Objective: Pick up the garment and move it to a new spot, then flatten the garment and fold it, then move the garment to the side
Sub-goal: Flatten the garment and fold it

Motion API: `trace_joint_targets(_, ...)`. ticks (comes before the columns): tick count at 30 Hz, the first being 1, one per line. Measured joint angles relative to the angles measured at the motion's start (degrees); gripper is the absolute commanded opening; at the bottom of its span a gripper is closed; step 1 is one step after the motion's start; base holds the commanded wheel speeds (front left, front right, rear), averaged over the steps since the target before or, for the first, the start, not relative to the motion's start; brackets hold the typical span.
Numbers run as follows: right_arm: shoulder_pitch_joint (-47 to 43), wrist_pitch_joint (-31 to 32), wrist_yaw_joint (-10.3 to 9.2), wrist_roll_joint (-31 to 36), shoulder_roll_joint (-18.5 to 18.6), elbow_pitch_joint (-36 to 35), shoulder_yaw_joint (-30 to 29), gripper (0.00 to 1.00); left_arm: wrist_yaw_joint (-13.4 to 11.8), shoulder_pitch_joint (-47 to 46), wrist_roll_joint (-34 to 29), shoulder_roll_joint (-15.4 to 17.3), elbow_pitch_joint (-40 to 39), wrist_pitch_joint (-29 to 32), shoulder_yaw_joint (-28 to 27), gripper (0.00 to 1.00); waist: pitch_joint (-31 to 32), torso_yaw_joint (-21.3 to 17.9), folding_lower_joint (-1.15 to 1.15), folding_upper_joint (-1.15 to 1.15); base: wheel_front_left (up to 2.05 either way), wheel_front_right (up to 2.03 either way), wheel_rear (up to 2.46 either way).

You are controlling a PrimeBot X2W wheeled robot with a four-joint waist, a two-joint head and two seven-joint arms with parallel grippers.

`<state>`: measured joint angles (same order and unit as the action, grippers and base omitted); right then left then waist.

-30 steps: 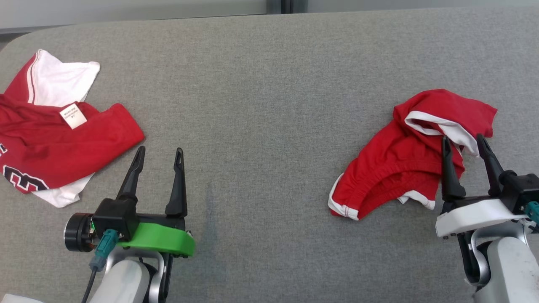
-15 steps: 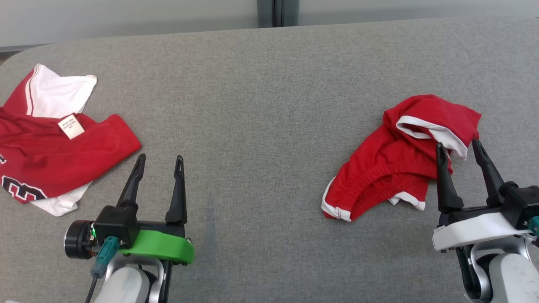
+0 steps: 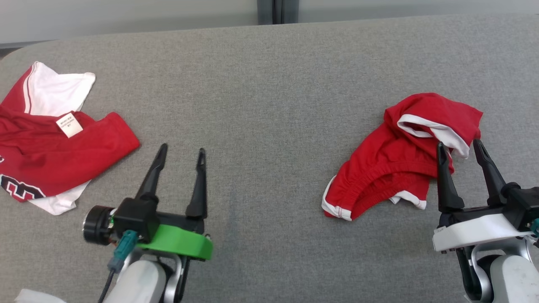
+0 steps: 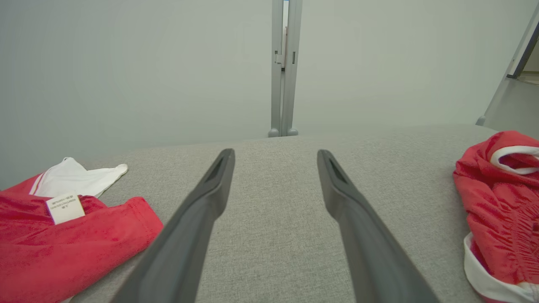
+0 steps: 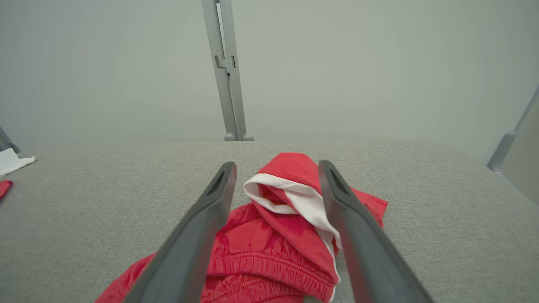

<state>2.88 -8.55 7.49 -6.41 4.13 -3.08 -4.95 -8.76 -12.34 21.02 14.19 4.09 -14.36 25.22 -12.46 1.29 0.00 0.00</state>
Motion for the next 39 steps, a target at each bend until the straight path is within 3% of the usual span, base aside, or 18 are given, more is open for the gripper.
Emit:
trace_joint_targets(6, -0.2, 0.4, 0.00, 0.1, -0.2, -2.1, 0.1, 1.00, 5.2, -5.6, -1.8, -4.7, -0.8, 4.3, 9.3, 1.00, -1.7, -0.2, 0.00, 0.00, 0.00, 0.00, 0.00)
trace_joint_targets(13, 1.1, 0.7, 0.00, 0.2, -0.7, -4.2, 0.6, 1.00, 11.8, -11.9, -4.0, -10.0, 6.8, 7.7, 21.3, 1.00, -5.1, -2.5, 0.00, 0.00, 0.00, 0.00, 0.00)
trace_joint_targets(23, 1.5, -0.1, 0.00, -0.3, -1.1, -3.7, 0.4, 1.00, 12.0, -16.8, -2.8, -11.2, 21.6, 11.7, 25.2, 1.00, -9.2, -7.1, 0.00, 0.00, 0.00, 0.00, 0.00)
trace_joint_targets(25, 1.5, -0.1, 0.00, -0.5, -1.1, -3.6, 0.2, 1.00, 11.5, -17.3, -2.5, -11.3, 23.0, 11.6, 25.1, 0.00, -9.6, -7.6, 0.00, 0.00, 0.00, 0.00, 0.00)
trace_joint_targets(32, 1.5, -0.4, 0.00, -0.9, -1.2, -3.0, -0.6, 1.00, 10.7, -18.0, -0.6, -10.1, 22.3, 7.4, 22.6, 0.00, -9.4, -6.9, 0.00, 0.00, 0.00, 0.00, 0.00)
trace_joint_targets(39, 0.9, -0.2, 0.00, -1.2, -1.3, -2.7, -1.8, 1.00, 6.8, -13.6, 2.0, -2.4, 12.7, 6.2, 16.7, 0.00, -7.9, -4.6, 0.00, 0.00, 0.00, 0.00, 0.00)
